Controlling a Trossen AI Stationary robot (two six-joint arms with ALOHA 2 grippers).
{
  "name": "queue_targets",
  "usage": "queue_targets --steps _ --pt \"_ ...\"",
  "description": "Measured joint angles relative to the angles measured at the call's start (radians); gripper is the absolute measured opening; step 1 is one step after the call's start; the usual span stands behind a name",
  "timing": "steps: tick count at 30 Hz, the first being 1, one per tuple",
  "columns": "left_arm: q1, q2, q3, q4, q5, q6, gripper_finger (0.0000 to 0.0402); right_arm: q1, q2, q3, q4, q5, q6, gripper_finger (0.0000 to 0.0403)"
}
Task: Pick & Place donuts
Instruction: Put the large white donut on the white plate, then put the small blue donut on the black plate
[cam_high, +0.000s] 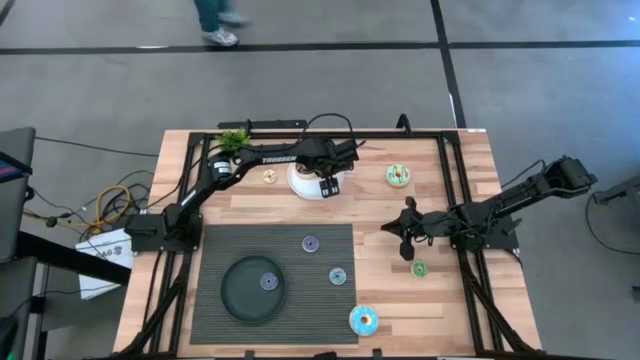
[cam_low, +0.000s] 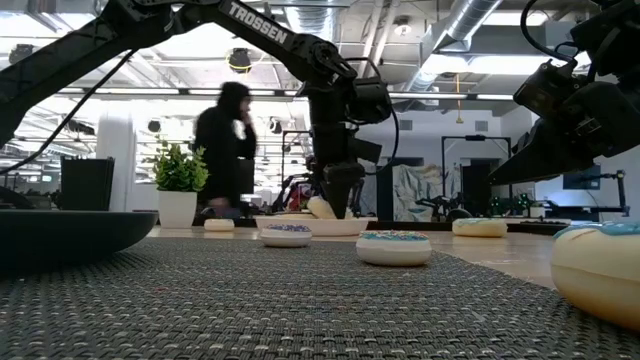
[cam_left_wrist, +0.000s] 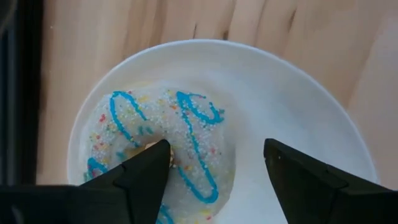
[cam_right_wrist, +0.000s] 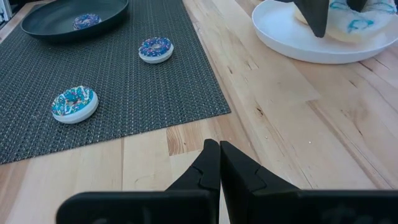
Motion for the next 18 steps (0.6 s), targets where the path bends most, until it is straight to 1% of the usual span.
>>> queue_targets --steps 2,3,6,9,18 --pt "-0.002 0.002 0.015 -0.006 -0.051 -0.010 0.0254 0.000 0.000 0.000 0.000 0.000 0.000 0.0001" --pt "-0.002 0.002 0.025 -0.007 -0.059 -0.011 0.0254 0.000 0.000 0.000 0.000 0.000 0.000 0.0001" --pt "-0.002 0.002 0.067 -0.028 -0.044 -0.011 0.0254 0.000 0.000 0.000 0.000 0.000 0.000 0.0001" --pt "-0.001 0.002 0.104 -0.063 0.009 -0.004 0.0254 0.000 0.000 0.000 0.000 0.000 0.000 0.0001" --pt "-0.006 0.001 0.106 -0.135 -0.023 -0.042 0.0253 0.000 0.000 0.000 0.000 0.000 0.000 0.0001"
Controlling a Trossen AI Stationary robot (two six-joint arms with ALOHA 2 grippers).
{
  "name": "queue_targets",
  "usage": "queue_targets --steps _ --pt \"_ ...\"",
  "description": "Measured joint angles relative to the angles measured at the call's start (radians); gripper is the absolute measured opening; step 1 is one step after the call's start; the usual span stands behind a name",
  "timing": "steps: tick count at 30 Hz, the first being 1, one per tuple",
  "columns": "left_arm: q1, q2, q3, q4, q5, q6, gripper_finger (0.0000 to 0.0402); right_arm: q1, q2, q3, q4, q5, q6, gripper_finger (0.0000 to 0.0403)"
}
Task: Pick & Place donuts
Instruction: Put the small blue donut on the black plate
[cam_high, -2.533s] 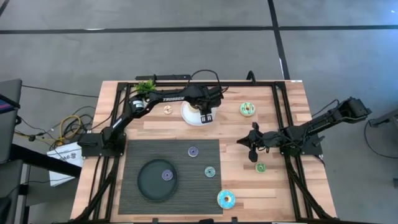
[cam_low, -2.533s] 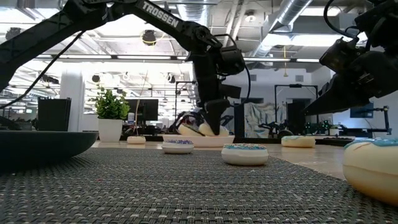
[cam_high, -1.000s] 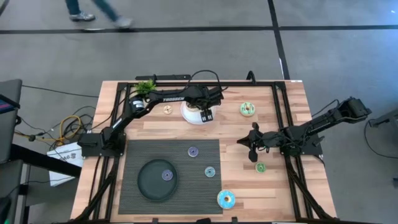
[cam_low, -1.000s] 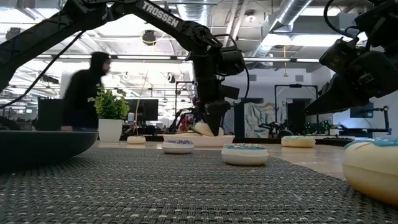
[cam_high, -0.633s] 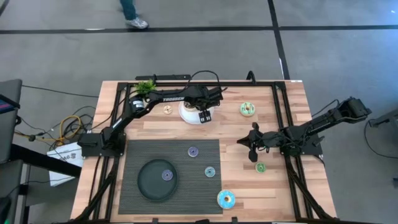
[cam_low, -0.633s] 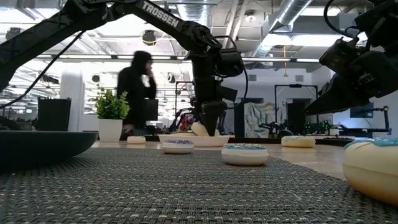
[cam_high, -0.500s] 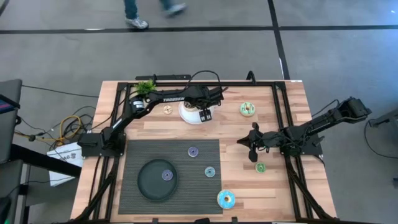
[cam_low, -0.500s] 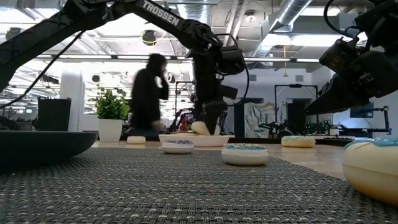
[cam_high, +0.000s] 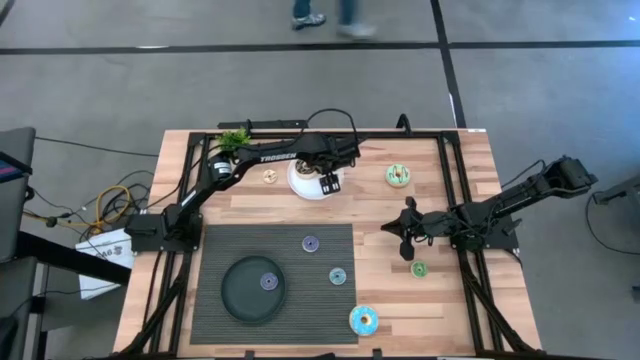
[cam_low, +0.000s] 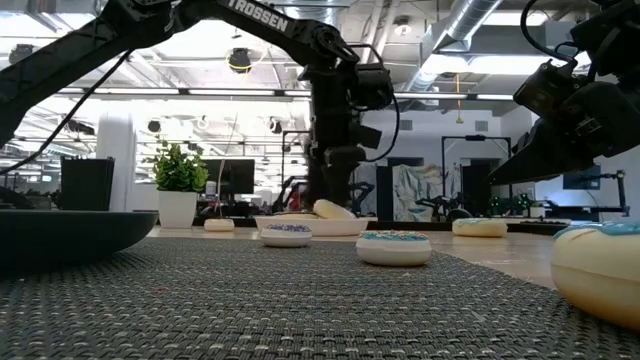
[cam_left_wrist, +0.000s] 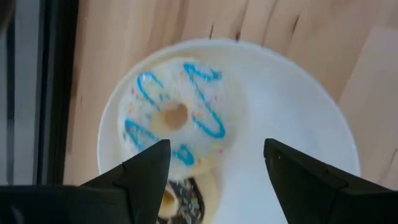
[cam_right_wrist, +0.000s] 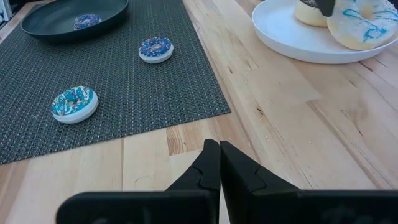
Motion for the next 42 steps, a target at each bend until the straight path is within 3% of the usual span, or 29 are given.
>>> queue_targets --steps 11,18,21,26,36,42 --pt "-0.027 -0.071 0.028 -0.092 -0.029 -0.093 0.0253 0.000 0.000 0.000 -0.007 0.000 0.000 0.0001" --pt "-0.078 -0.109 0.016 -0.166 0.090 -0.092 0.0253 0.000 0.000 0.000 -0.007 0.000 0.000 0.0001" --pt "-0.122 -0.165 -0.061 -0.119 0.026 -0.091 0.0253 0.000 0.000 0.000 -0.008 0.000 0.015 0.0001" --pt "-0.165 -0.361 -0.363 0.148 -0.015 -0.089 0.0252 0.000 0.000 0.000 -0.044 -0.014 0.063 0.0001" --pt "-0.241 -0.953 -1.103 0.667 0.058 -0.230 0.0227 0.000 0.001 0.000 -0.036 -0.048 0.104 0.0001" --pt "-0.316 -1.266 -1.424 0.853 0.058 -0.286 0.0226 0.000 0.001 0.000 -0.016 -0.048 0.105 0.0001"
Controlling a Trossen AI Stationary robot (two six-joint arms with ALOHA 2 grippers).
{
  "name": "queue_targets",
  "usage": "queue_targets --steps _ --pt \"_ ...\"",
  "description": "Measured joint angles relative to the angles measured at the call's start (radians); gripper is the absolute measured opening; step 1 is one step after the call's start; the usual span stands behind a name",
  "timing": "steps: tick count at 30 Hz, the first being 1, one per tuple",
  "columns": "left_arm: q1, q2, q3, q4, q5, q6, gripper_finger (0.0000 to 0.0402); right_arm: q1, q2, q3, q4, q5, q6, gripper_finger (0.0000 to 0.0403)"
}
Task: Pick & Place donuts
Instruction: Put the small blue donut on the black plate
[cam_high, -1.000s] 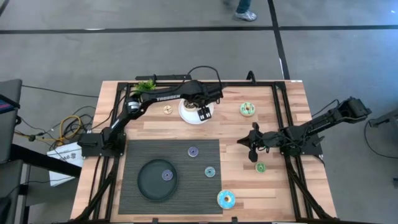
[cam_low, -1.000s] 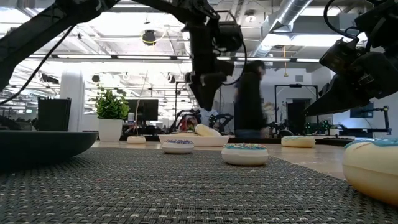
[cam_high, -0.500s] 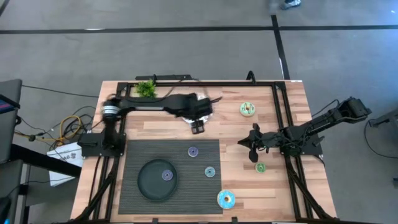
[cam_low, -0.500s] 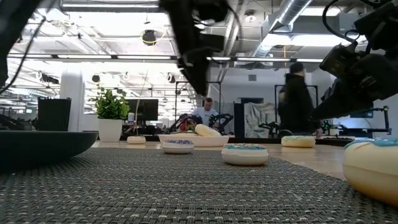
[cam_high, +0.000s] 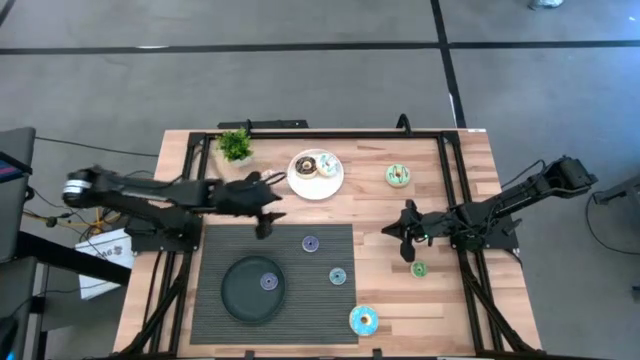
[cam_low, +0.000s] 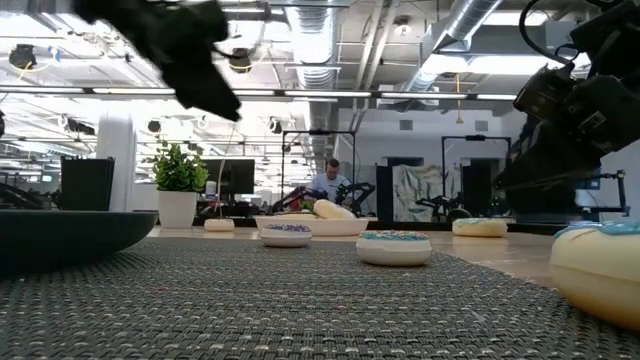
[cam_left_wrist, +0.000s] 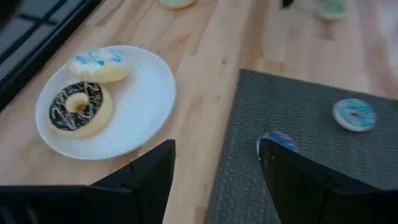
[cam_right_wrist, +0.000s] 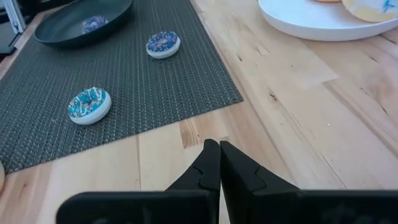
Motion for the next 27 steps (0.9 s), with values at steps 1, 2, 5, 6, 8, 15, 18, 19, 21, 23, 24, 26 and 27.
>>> queue_targets --steps 1,2,5,6,8,15,18,19,21,23,24,26,27 --pt "-0.013 -0.046 -0.043 0.015 0.000 -0.005 0.0225 0.000 0.000 0.000 0.001 0.000 0.000 0.0001" --pt "-0.025 -0.089 -0.084 0.040 -0.001 -0.006 0.0225 0.000 0.000 0.000 0.002 0.000 0.000 0.0001" --pt "-0.059 -0.208 -0.198 0.140 -0.003 0.006 0.0225 -0.002 0.000 0.000 0.021 0.001 0.000 0.0001" --pt "-0.068 -0.242 -0.231 0.178 -0.003 0.016 0.0225 -0.004 0.000 0.000 0.034 0.002 0.000 0.0001" --pt "-0.080 -0.307 -0.290 0.225 -0.009 0.039 0.0225 -0.011 0.000 0.000 0.069 0.004 0.000 0.0001" --pt "-0.088 -0.435 -0.409 0.272 -0.016 0.063 0.0225 -0.061 0.022 0.078 0.167 0.072 -0.069 0.0001" --pt "-0.088 -0.455 -0.436 0.290 -0.013 0.063 0.0225 -0.080 0.081 0.203 0.095 0.076 -0.139 0.0004" --pt "-0.088 -0.460 -0.445 0.294 -0.015 0.063 0.0225 -0.086 0.111 0.254 0.054 0.076 -0.159 0.0007" --pt "-0.088 -0.462 -0.461 0.303 -0.029 0.062 0.0225 -0.098 0.179 0.365 -0.048 0.076 -0.183 0.0019" --pt "-0.088 -0.462 -0.468 0.305 -0.037 0.056 0.0225 -0.108 0.255 0.484 -0.174 0.074 -0.184 0.0036" --pt "-0.088 -0.462 -0.468 0.307 -0.037 0.056 0.0225 -0.110 0.292 0.542 -0.251 0.067 -0.184 0.0045" --pt "-0.088 -0.462 -0.468 0.309 -0.037 0.055 0.0225 -0.113 0.372 0.663 -0.408 0.042 -0.184 0.0066" --pt "-0.088 -0.462 -0.468 0.309 -0.037 0.054 0.0225 -0.113 0.410 0.721 -0.486 0.024 -0.184 0.0077"
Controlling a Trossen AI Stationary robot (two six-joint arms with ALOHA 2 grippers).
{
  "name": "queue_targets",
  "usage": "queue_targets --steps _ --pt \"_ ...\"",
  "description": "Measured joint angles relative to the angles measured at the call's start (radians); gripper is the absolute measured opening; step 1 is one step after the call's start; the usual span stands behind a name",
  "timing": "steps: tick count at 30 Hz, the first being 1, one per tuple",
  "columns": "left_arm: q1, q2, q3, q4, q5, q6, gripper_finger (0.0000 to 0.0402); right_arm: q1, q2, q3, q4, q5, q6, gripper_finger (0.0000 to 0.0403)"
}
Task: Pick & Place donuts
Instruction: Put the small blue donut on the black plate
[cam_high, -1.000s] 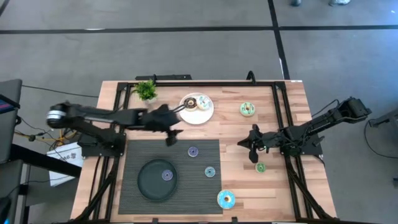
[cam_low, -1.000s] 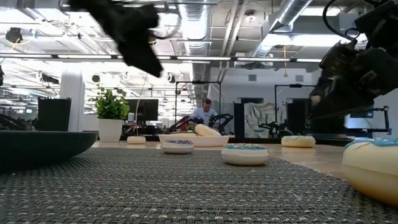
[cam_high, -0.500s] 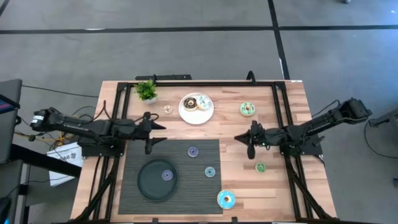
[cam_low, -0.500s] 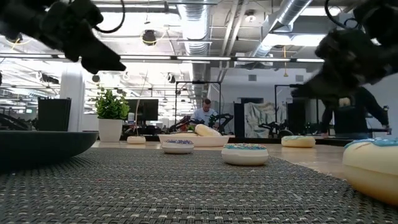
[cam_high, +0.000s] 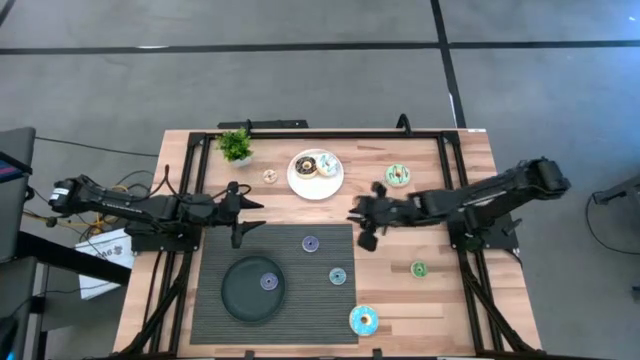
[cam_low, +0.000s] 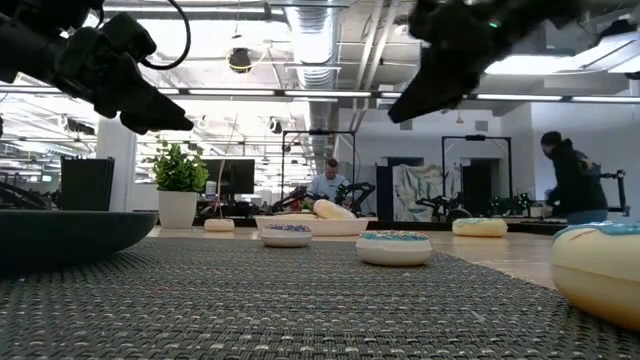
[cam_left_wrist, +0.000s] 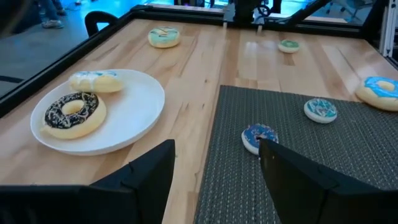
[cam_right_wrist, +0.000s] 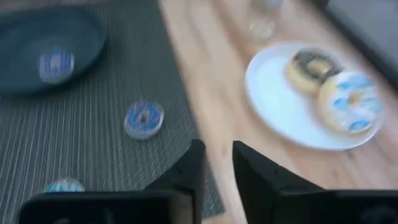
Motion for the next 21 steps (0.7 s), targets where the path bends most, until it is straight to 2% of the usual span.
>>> queue_targets --steps 5,10,13,16,21 --pt "0.000 0.000 0.000 0.000 0.000 -0.009 0.0225 0.024 0.176 0.251 -0.282 -0.088 0.000 0.0141" --pt "0.000 0.000 0.000 0.000 0.000 -0.025 0.0225 0.070 0.298 0.430 -0.416 -0.158 0.002 0.0215" --pt "0.000 0.000 0.000 -0.002 0.000 -0.036 0.0225 0.106 0.365 0.509 -0.497 -0.157 0.026 0.0253" --pt "0.000 0.000 0.000 -0.001 0.000 -0.048 0.0225 0.142 0.438 0.565 -0.571 -0.157 0.044 0.0275" --pt "0.000 0.000 0.001 -0.003 0.000 -0.048 0.0225 0.192 0.560 0.632 -0.620 -0.159 0.045 0.0286"
